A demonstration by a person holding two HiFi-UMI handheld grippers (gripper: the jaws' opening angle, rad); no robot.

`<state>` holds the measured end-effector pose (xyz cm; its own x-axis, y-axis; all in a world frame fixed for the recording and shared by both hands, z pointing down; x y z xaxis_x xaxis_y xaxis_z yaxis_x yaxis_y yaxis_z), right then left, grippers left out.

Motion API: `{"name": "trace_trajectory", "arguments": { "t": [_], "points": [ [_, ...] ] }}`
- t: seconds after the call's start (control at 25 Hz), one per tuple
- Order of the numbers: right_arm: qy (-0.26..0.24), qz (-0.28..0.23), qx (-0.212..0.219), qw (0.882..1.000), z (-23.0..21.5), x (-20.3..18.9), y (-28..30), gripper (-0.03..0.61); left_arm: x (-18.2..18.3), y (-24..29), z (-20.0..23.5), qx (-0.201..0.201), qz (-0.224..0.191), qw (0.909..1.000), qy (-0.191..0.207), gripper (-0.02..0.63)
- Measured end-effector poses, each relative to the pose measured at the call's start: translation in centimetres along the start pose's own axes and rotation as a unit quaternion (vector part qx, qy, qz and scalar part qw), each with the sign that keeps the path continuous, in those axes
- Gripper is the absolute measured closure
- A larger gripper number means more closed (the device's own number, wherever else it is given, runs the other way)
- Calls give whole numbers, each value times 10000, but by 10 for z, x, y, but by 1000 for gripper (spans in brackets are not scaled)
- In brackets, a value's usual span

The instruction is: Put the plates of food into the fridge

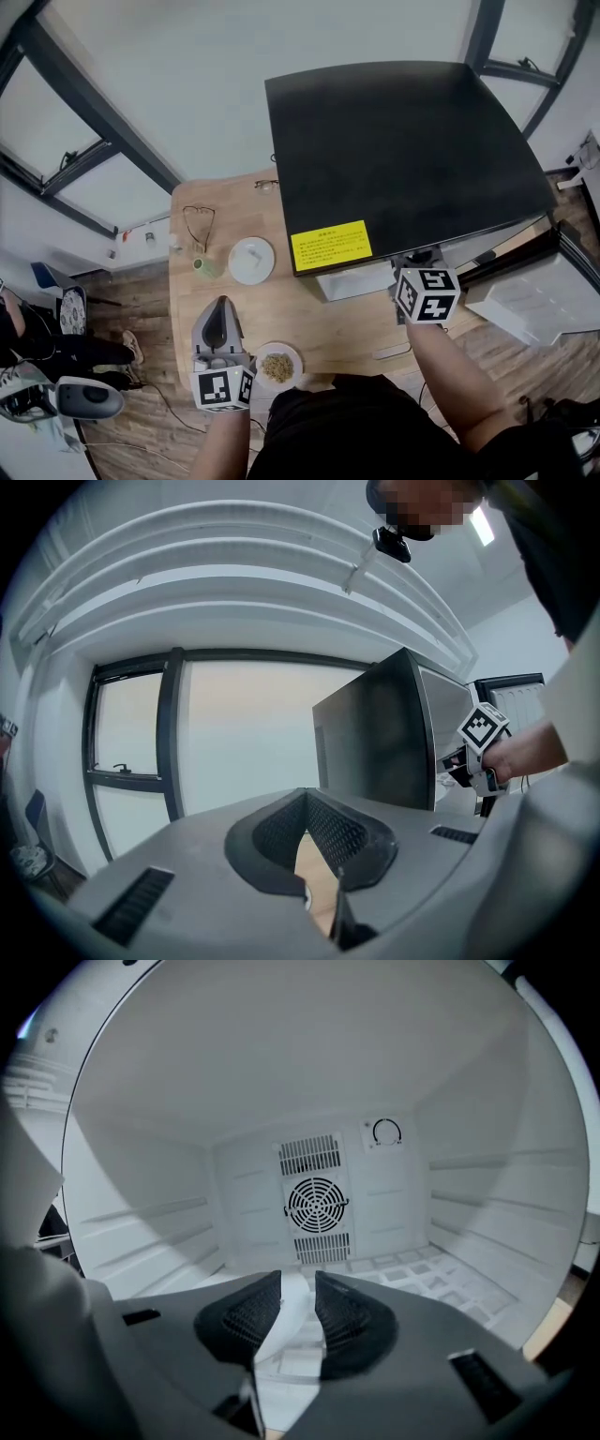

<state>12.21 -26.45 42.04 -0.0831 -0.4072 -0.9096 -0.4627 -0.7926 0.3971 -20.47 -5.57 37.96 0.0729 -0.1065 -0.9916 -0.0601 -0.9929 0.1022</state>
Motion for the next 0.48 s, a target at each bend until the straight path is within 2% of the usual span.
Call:
{"name": "trace_trajectory", "arguments": {
  "t": [0.28, 0.48],
  "points": [
    [-155, -516, -42, 9985, 14, 1, -30, 451, 1, -5, 7, -309, -34, 9995, 87, 611],
    [-23, -685, 0, 9976, 30, -7, -53, 451, 5, -19, 22, -508, -160, 9985, 86, 611]
  ]
}}
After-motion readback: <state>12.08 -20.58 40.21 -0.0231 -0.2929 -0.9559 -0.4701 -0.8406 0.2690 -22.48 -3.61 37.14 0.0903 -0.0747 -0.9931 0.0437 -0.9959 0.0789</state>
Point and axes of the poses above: the fingertips, and each gripper's own axes: y forward along the fingers, z to its left, x out of its top, the point moved 7 cm from there along -y, backward along the fingers
